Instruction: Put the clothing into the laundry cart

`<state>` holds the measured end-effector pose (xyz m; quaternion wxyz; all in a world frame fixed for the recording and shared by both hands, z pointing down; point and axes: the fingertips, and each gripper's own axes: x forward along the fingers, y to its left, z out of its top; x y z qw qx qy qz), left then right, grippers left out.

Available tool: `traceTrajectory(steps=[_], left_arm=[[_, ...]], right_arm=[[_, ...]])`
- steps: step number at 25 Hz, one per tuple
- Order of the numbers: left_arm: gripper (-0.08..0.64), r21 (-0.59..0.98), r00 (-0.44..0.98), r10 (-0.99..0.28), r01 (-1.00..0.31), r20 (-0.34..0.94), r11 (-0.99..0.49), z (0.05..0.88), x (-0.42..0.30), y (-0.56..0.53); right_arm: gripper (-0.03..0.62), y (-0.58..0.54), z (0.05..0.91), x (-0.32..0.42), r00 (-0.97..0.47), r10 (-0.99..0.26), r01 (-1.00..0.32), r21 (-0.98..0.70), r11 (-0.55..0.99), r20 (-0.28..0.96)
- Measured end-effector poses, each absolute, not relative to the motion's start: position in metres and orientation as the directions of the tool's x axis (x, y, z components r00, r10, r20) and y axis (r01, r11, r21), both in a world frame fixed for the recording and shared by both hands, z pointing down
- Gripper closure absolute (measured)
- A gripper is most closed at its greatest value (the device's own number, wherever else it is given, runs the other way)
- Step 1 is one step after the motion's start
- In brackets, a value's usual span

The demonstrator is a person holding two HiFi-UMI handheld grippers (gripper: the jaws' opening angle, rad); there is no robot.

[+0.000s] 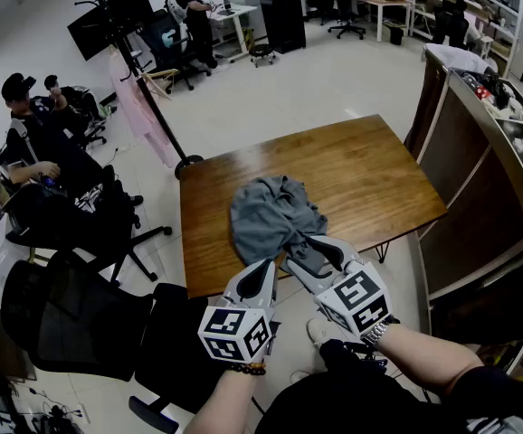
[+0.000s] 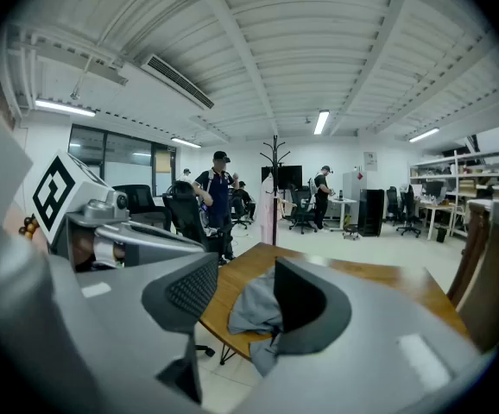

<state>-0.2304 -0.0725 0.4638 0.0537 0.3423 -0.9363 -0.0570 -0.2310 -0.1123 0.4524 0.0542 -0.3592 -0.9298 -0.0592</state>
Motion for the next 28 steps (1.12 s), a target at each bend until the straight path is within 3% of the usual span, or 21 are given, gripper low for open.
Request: traceTrajectory(steps=[17,28], left_arm=[[0.558,0.178,-0.787,-0.601,-0.577,0.138,0.797,0.521,-0.384,-0.060],[0.558,0.193,-0.805,-0.558,-0.525,0.202,0.829,0.563,-0.514,-0.048]], right_arm=[[0.208,-0.110,0.539,-0.406,-0.704,0.654,0.686,0.027,0.727,0.276],[0.145,-0.092,0.603,-0.540,-0.650,0.654,0.710,0.001,0.704,0.387]])
